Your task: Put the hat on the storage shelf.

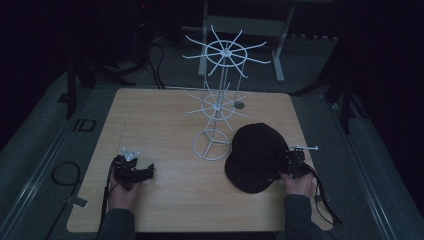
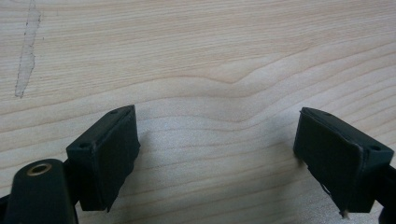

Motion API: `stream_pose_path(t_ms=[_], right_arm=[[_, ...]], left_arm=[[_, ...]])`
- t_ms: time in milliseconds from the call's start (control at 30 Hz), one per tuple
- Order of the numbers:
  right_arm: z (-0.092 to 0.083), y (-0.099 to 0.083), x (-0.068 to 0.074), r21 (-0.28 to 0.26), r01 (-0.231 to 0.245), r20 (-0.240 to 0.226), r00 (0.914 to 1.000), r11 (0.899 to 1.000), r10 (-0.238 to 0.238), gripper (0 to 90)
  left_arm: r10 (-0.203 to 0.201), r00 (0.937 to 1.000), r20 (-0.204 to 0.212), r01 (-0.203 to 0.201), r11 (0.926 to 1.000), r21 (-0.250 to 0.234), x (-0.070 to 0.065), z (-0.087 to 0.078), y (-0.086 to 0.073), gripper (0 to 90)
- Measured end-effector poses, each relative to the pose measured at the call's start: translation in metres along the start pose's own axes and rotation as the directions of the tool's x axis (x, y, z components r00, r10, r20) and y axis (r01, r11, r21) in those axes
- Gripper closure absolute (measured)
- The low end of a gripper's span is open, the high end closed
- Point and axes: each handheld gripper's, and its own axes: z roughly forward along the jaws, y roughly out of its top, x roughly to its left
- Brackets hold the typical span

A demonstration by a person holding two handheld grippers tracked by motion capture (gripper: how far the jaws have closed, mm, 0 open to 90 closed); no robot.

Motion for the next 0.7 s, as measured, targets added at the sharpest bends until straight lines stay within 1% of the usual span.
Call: stream_pose_path(t_ms=[33,67,100,133,200,300,367,400,433,600,700], right_arm=[[0.0,0.001,0.002,0.01,0.011,0.014,0.9998,1.0,-0.011,49.3],[0.0,0.002,0.003,0.01,0.035,0.019,0.9992,0.999,-0.036,57.2],[0.001,0.003,0.004,0.009,0.045,0.028,0.9986,0.999,-0.045,61.4],[0.002,0.004,0.005,0.004,0.048,0.044,0.9979,0.999,-0.049,64.6],[0.003,0.004,0.004,-0.018,0.045,0.049,0.9978,0.999,-0.044,69.1],[0.004,0.004,0.001,-0.034,0.039,0.033,0.9987,0.999,-0.038,70.0],[0.005,0.005,-0.001,-0.035,0.053,0.03,0.9982,0.998,-0.051,69.9],[0.005,0.006,-0.001,-0.032,0.068,0.031,0.9973,0.997,-0.067,69.8],[0.006,0.008,-0.002,-0.021,0.073,0.032,0.9969,0.997,-0.072,69.9],[0.007,0.016,-0.002,0.02,0.057,0.039,0.9976,0.998,-0.058,72.6],[0.009,0.02,-0.002,0.016,0.036,0.049,0.9981,0.999,-0.037,75.3]], left_arm=[[0.0,1.0,0.001,0.0,1.0,0.0,0.0,0.0,0.0,14.6],[0.0,1.0,0.001,0.0,1.0,0.0,0.0,0.0,0.0,14.6],[0.0,1.0,0.001,0.0,1.0,0.0,0.0,0.0,0.0,14.6],[0.0,1.0,0.001,0.0,1.0,0.0,0.0,0.0,0.0,14.6],[0.001,1.0,0.002,-0.001,1.0,0.0,0.0,0.0,0.0,14.6],[0.0,1.0,0.002,0.0,1.0,-0.001,-0.001,0.0,0.0,14.6],[0.001,1.0,0.002,-0.001,1.0,-0.001,-0.001,0.0,0.0,14.6],[0.001,1.0,0.002,-0.001,1.0,-0.001,-0.001,0.0,0.0,14.6],[0.001,1.0,0.002,-0.001,1.0,-0.001,-0.001,0.0,0.0,14.6],[0.0,1.0,0.003,0.0,1.0,-0.001,-0.001,0.0,0.0,14.6],[0.001,1.0,0.003,-0.001,1.0,0.0,-0.001,0.0,0.0,14.6]])
